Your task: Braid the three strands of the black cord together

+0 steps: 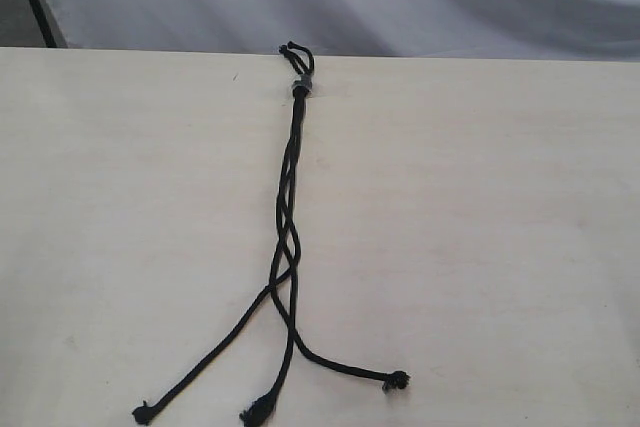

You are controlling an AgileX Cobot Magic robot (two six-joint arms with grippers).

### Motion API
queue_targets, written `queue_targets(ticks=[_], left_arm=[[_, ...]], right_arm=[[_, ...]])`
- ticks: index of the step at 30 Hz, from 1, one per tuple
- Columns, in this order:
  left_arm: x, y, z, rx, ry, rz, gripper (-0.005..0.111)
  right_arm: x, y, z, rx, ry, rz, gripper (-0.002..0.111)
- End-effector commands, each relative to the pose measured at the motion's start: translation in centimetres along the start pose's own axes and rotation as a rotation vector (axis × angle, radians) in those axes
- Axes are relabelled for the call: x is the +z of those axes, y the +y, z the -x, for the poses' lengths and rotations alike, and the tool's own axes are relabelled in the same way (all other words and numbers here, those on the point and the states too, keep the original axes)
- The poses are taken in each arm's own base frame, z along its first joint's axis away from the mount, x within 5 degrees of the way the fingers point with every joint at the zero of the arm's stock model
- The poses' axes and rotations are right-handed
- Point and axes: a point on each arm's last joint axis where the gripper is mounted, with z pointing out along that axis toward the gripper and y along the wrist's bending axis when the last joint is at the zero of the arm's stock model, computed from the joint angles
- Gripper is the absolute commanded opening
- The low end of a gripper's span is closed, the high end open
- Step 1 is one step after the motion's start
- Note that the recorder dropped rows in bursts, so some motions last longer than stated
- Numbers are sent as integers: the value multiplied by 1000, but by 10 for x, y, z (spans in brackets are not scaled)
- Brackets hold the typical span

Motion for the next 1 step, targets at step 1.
queue_targets(ticks=[1], left_arm=[[0, 0, -1, -9, 3, -1, 1]], right_arm=[[0, 0, -1, -2, -3, -6, 0]])
